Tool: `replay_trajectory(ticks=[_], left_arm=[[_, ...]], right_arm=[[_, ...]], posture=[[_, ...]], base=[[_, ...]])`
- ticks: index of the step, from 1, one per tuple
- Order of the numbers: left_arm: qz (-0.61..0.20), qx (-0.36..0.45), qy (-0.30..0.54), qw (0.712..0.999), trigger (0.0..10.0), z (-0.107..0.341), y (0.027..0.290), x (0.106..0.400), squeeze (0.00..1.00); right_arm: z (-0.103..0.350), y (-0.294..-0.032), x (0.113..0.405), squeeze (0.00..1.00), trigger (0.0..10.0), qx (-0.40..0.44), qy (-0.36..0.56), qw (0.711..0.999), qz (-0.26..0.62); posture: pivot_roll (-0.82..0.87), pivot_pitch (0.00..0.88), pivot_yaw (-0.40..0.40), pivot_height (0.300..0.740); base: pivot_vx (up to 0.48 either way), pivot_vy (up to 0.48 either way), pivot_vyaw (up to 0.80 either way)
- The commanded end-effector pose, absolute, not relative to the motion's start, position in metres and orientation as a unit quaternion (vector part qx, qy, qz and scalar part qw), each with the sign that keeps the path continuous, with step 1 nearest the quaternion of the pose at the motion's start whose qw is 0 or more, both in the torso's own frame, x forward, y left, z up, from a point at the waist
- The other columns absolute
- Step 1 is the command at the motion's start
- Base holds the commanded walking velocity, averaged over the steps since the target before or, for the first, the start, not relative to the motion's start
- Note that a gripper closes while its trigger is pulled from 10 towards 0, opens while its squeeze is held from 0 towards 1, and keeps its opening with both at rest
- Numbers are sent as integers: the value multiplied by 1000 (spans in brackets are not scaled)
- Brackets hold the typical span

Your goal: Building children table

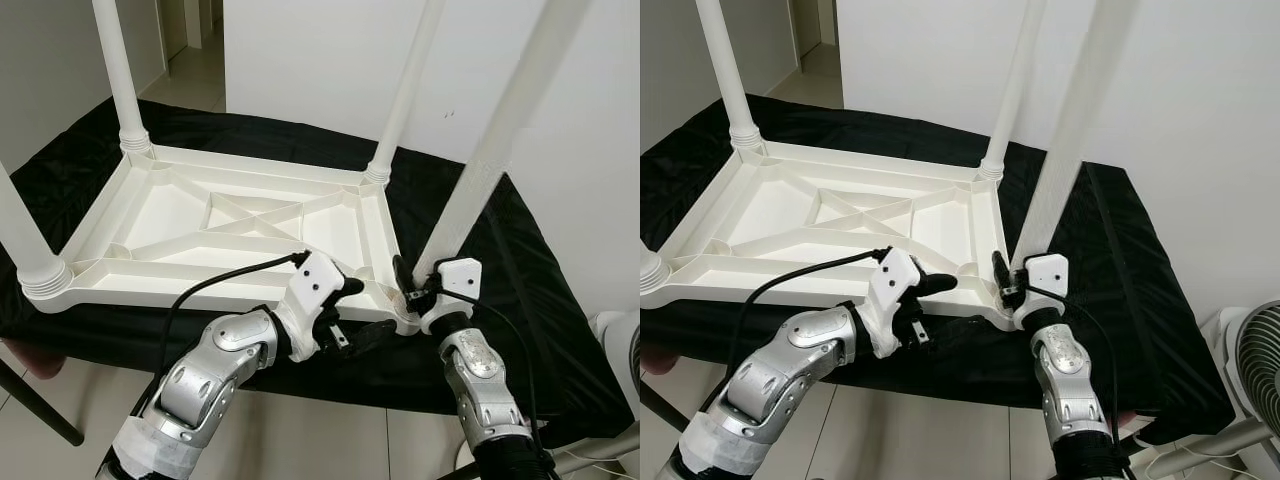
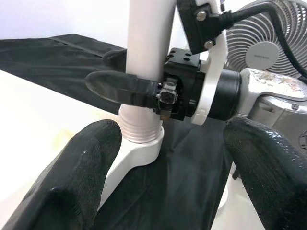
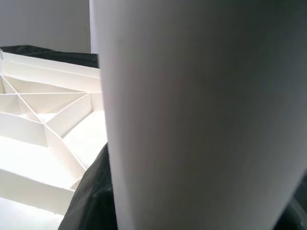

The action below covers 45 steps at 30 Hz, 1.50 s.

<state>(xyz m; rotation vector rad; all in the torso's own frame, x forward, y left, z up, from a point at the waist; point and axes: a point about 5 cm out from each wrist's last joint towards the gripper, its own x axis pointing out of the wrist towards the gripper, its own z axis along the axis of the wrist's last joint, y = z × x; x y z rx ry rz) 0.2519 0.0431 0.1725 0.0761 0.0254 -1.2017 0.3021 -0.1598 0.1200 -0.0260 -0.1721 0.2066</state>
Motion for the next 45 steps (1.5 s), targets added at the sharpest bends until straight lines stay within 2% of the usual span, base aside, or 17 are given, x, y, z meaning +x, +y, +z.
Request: replay_trajectory(ticks=[1,26,45], left_arm=[[-562,42,12,826,10000,173,41,250,0],[-560,45,14,827,10000,173,41,248,0],[-562,46,14,826,10000,174,40,248,0]], right_arm=[[90,-168,296,0,10000,9,-9,997,81],[75,-174,298,0,10000,80,42,995,43],[73,-179,297,0,10000,111,47,993,20]], posture=[[-8,2,-115,740],[-2,10,-125,740],[-9,18,-122,740]], base=[[0,0,0],[0,0,0],[0,0,0]])
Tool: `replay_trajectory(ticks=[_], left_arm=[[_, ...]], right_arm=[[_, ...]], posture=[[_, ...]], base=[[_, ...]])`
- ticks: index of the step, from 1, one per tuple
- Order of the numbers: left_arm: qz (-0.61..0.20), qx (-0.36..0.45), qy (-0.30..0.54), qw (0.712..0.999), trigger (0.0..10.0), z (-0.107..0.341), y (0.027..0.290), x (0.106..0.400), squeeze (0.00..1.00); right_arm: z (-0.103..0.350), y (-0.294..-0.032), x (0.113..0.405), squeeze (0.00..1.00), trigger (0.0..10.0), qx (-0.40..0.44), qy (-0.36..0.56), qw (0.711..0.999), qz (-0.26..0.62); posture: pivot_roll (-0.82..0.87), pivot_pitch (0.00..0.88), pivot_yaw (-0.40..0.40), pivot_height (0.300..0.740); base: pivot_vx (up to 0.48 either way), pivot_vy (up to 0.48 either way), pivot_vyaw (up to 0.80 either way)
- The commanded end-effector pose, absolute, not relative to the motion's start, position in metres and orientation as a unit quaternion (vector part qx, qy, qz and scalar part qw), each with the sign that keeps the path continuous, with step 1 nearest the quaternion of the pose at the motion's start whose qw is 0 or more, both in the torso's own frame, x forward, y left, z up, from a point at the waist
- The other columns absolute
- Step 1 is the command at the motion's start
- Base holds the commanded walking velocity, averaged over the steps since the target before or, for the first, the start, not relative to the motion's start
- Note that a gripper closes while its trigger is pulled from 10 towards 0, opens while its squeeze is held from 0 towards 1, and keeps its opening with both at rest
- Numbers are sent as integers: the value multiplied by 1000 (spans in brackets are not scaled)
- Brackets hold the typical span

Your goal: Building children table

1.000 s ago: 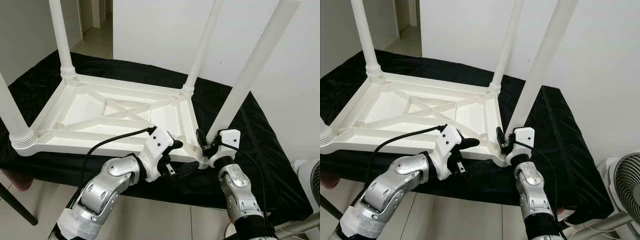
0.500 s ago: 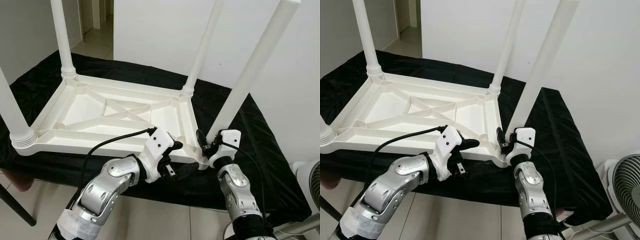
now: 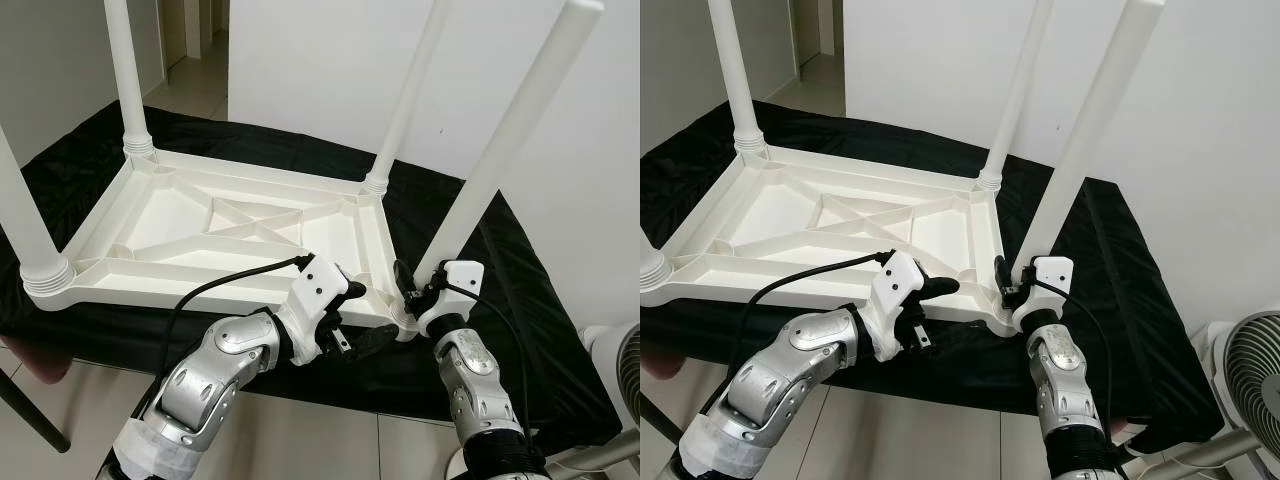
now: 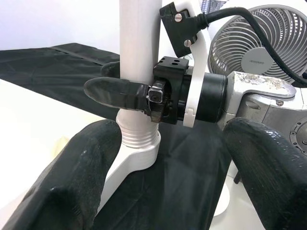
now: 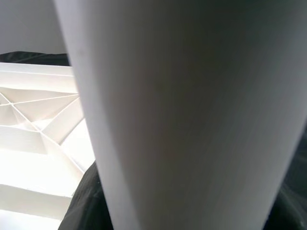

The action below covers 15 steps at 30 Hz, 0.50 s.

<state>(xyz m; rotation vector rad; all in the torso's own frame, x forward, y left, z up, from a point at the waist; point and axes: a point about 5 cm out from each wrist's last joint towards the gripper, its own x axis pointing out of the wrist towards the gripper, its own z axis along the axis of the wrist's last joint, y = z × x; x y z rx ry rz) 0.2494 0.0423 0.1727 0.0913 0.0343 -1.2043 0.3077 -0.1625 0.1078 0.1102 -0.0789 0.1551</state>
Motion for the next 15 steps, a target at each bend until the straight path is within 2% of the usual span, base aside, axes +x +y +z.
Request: replay_trajectory(ticks=[1,15], left_arm=[[-562,46,14,826,10000,174,40,248,0],[-564,45,15,825,10000,175,40,248,0]], right_arm=[[73,-179,297,0,10000,112,47,992,19],[76,-182,298,0,10000,138,41,990,7]], posture=[[-9,18,-122,740],[-10,22,-119,740]], base=[[0,0,0],[0,0,0]])
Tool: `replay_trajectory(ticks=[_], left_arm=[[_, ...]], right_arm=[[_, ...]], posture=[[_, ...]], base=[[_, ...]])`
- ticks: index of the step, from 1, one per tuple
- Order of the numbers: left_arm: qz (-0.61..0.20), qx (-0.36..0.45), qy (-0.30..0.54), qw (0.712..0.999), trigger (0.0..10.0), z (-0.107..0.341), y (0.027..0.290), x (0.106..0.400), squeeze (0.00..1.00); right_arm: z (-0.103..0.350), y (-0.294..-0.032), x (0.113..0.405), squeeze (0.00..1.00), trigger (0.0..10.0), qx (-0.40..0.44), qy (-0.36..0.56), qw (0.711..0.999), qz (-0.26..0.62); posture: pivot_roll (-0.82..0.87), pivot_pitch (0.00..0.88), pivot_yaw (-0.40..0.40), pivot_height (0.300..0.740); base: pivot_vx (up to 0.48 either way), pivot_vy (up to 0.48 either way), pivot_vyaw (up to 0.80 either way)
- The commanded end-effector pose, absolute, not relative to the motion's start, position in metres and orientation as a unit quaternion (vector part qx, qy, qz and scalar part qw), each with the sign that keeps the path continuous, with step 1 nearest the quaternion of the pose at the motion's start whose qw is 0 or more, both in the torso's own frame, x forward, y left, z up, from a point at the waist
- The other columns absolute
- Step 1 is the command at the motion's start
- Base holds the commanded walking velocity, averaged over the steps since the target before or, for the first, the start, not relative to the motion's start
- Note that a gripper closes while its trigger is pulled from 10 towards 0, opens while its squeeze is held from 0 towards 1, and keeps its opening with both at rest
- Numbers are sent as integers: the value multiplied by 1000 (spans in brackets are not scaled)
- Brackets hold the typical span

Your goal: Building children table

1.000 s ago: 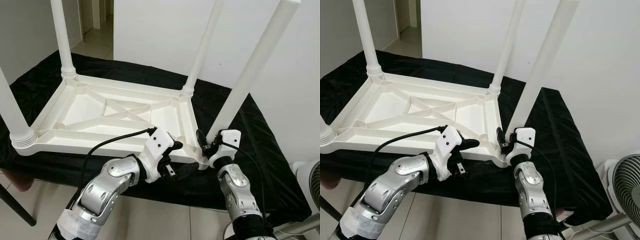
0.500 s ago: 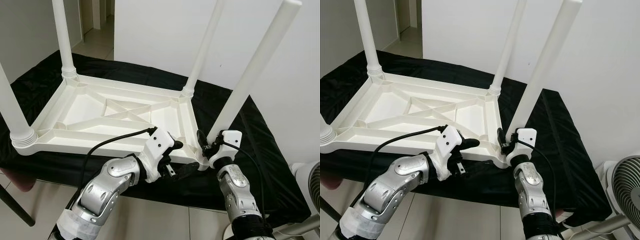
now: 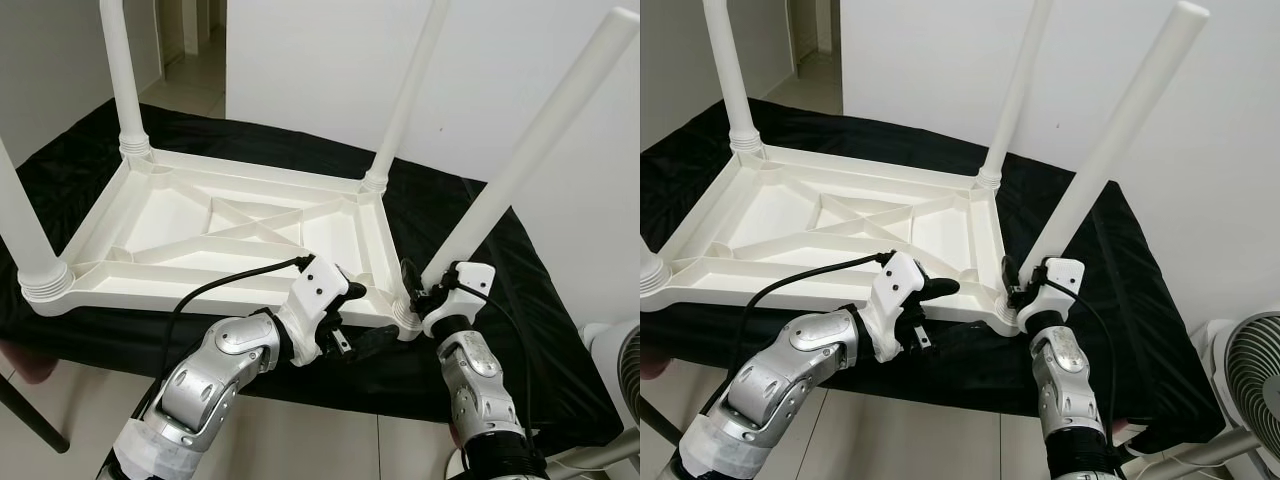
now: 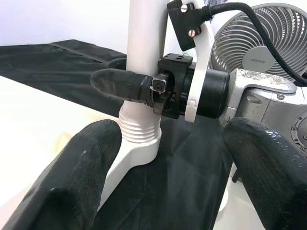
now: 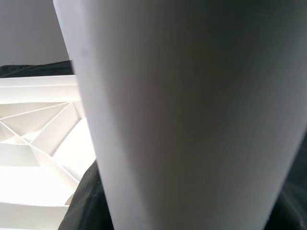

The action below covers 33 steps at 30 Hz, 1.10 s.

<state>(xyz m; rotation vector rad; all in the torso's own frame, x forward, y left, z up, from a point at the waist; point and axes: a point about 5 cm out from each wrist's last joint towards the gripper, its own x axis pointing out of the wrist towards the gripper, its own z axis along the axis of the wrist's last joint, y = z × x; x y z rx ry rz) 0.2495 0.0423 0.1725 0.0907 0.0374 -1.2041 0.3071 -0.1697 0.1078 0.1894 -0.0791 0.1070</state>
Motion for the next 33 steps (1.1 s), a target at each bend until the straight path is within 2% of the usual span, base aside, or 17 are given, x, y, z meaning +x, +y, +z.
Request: replay_trajectory(ticks=[1,13,15,16,17,19,23,27,33], left_arm=[[-564,45,15,825,10000,175,40,248,0],[-561,46,14,826,10000,175,41,249,0],[-562,47,15,826,10000,175,41,248,0],[-562,47,15,825,10000,175,41,248,0],[-563,48,15,825,10000,175,41,248,0],[-562,48,15,825,10000,175,40,248,0],[-563,47,13,825,10000,176,40,248,0],[-563,48,13,825,10000,176,40,248,0],[-563,48,14,825,10000,175,40,247,0]], right_arm=[[76,-182,298,0,10000,138,41,990,7],[87,-172,299,0,10000,116,25,993,18],[88,-169,299,0,10000,121,27,992,-12],[89,-166,298,0,10000,123,35,989,-71],[88,-166,297,0,10000,121,39,988,-93],[88,-166,296,0,10000,119,40,987,-103],[89,-150,286,0,10000,128,38,978,-158],[87,-144,284,0,10000,136,48,976,-162],[94,-135,284,0,10000,121,39,984,-121]], posture=[[-10,22,-119,740],[-7,25,-119,740],[-8,27,-118,740],[-8,26,-118,740],[-8,26,-118,740],[-8,26,-118,740],[-3,28,-120,740],[-3,28,-120,740],[-6,32,-120,740]], base=[[0,0,0],[0,0,0],[0,0,0],[0,0,0],[0,0,0],[0,0,0],[0,0,0],[0,0,0],[0,0,0]])
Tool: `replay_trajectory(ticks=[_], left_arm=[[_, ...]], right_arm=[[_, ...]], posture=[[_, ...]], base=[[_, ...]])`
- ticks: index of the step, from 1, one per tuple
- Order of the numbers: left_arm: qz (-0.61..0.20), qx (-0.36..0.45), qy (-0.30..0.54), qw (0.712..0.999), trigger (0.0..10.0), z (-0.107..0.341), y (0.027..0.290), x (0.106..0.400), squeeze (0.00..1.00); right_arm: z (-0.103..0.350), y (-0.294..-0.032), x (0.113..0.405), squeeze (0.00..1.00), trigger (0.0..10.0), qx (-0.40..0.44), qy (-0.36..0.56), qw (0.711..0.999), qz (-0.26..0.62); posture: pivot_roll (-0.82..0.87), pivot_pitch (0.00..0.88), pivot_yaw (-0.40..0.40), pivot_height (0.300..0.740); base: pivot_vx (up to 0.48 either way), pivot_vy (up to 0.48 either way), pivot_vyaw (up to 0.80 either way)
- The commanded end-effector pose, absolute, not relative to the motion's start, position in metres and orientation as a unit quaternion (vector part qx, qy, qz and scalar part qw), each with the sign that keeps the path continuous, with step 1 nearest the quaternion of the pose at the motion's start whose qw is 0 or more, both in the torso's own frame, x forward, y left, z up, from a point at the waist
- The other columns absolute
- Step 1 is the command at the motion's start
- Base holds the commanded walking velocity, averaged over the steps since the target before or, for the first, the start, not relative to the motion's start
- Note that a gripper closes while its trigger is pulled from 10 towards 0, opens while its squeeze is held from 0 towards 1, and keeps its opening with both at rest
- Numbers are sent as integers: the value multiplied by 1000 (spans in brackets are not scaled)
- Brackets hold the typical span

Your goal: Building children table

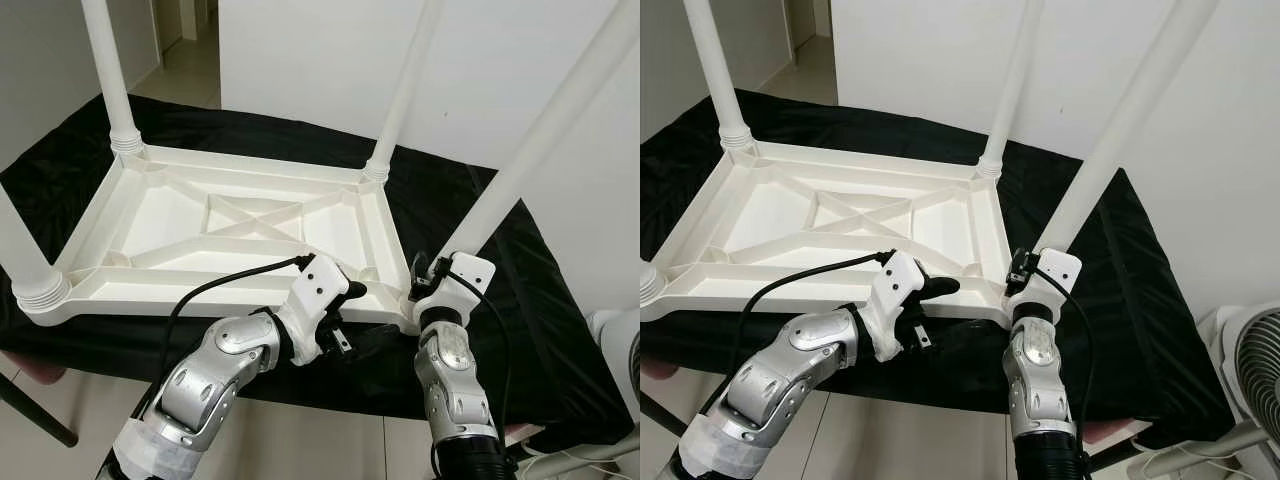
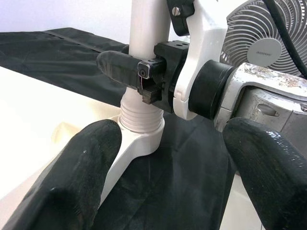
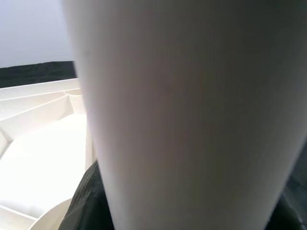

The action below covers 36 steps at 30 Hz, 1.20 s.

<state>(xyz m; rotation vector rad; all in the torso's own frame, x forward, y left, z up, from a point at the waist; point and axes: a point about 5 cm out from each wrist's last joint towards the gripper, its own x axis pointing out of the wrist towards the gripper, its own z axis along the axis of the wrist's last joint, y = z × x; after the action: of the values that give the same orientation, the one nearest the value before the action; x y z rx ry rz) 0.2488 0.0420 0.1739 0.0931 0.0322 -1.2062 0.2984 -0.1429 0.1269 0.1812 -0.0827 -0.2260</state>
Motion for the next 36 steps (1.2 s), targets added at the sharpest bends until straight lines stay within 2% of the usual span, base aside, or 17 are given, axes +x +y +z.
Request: replay_trajectory(ticks=[1,4,5,11,17,18,19,20,23,24,36], left_arm=[[-563,49,14,825,10000,175,40,247,0],[-563,50,14,825,10000,175,39,247,0],[-563,51,14,824,10000,175,39,247,0],[-564,53,14,824,10000,174,37,247,0],[-566,55,12,822,10000,174,35,246,0],[-567,56,12,822,10000,174,35,246,0],[-567,56,12,822,10000,174,35,246,0],[-566,59,10,822,10000,175,35,247,0],[-566,60,9,822,10000,175,35,248,0],[-565,61,4,823,10000,177,34,249,0],[-570,65,2,819,10000,177,31,250,0]], right_arm=[[96,-133,284,0,10000,112,32,987,-114],[101,-133,285,0,10000,87,10,990,-108],[104,-134,284,1000,10000,90,-2,991,-103],[115,-147,284,1000,10000,93,-43,992,-76],[116,-160,288,1000,10000,84,-43,995,-44],[116,-162,288,933,10000,80,-41,996,-27],[116,-162,288,933,10000,80,-41,996,-27],[115,-165,289,0,10000,74,-33,996,31],[113,-167,288,0,10000,71,-28,995,56],[112,-174,289,0,10000,50,-28,993,99],[124,-192,303,0,10000,-7,-45,985,169]], posture=[[-6,32,-121,740],[-6,32,-121,740],[-9,33,-122,740],[-16,31,-122,740],[-19,27,-119,740],[-20,24,-119,740],[-20,24,-119,740],[-21,21,-118,740],[-21,21,-118,740],[-26,12,-116,740],[-36,0,-109,740]], base=[[0,0,0],[0,0,0],[0,0,0],[0,0,0],[0,0,0],[0,0,0],[0,0,0],[0,0,0],[0,0,0],[0,0,0],[0,0,0]])
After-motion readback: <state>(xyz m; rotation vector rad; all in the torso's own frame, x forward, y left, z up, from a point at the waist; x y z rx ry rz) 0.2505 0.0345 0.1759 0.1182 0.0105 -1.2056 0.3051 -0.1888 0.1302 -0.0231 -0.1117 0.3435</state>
